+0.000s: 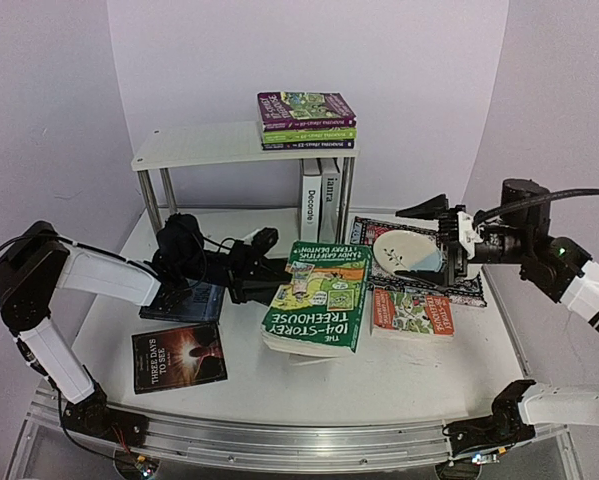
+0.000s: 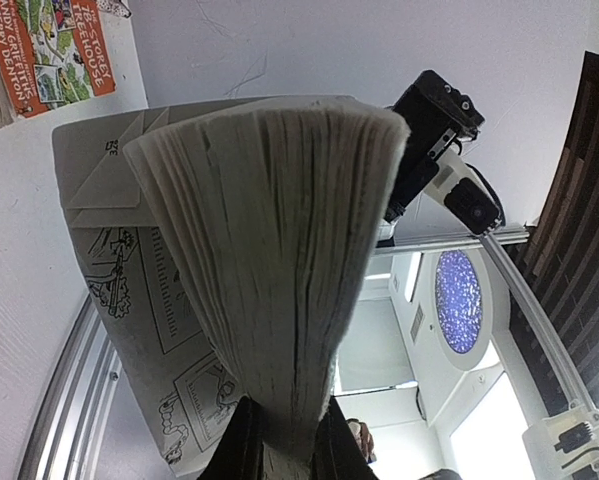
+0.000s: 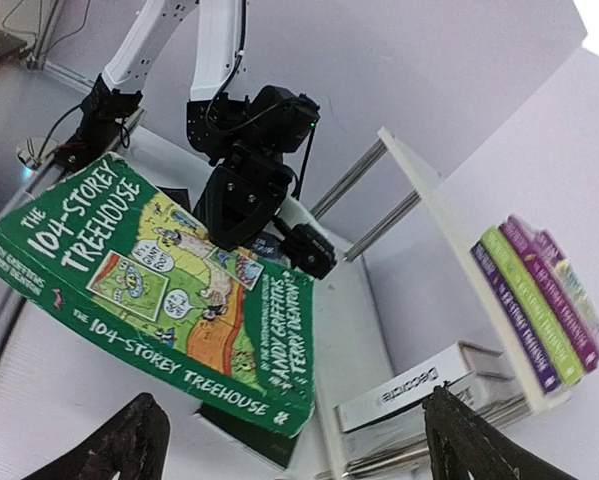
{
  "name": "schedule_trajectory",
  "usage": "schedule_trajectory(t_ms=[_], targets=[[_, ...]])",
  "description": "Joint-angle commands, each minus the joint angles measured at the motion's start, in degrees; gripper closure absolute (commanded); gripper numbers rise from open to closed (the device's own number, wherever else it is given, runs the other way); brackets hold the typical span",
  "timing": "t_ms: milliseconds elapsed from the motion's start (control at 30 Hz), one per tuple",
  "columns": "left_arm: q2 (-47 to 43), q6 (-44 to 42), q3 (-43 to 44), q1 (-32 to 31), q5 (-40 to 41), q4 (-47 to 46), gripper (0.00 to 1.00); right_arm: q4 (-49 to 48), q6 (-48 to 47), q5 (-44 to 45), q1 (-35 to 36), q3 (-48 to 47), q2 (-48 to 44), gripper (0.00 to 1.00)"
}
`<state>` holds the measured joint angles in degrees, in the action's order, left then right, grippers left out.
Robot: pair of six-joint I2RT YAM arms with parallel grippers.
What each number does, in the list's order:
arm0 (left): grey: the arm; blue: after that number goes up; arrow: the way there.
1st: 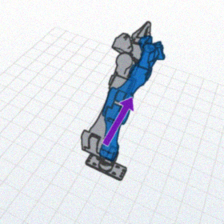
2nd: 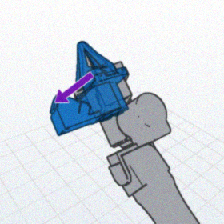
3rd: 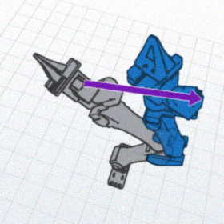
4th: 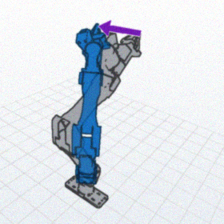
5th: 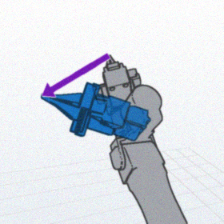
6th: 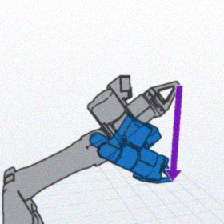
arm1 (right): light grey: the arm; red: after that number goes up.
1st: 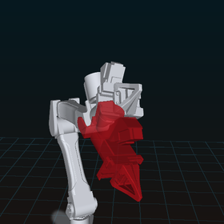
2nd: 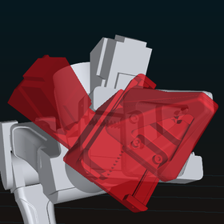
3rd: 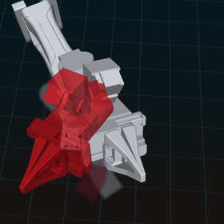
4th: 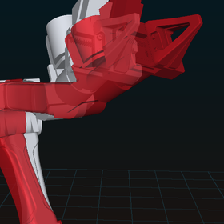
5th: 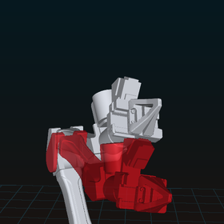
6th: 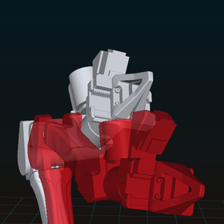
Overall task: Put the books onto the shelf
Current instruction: Pass from the left arm to the right
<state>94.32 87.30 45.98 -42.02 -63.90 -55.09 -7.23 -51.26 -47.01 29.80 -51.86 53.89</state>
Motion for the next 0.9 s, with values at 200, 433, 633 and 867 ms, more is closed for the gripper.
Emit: schedule_trajectory(t_ms=[200, 433, 633, 867], targets=[[-4.5, 7.9, 8.3, 4.4, -7.1, -5.8, 1.00, -10.1, -29.8, 10.8, 12.7, -1.6, 5.0, 0.08], [-4.7, 10.1, 10.0, 6.6, -9.4, -5.8, 1.00, -5.7, -41.0, 15.9, 18.7, -3.2, 7.3, 0.20], [-4.0, 10.3, 10.2, 6.7, -9.7, -5.8, 1.00, -4.5, -44.5, 18.9, 23.0, -5.9, 10.3, 0.33], [-4.8, 10.2, 9.7, 6.7, -10.0, -5.8, 1.00, -2.8, -45.9, 22.0, 24.0, -7.3, 12.2, 0.41]])
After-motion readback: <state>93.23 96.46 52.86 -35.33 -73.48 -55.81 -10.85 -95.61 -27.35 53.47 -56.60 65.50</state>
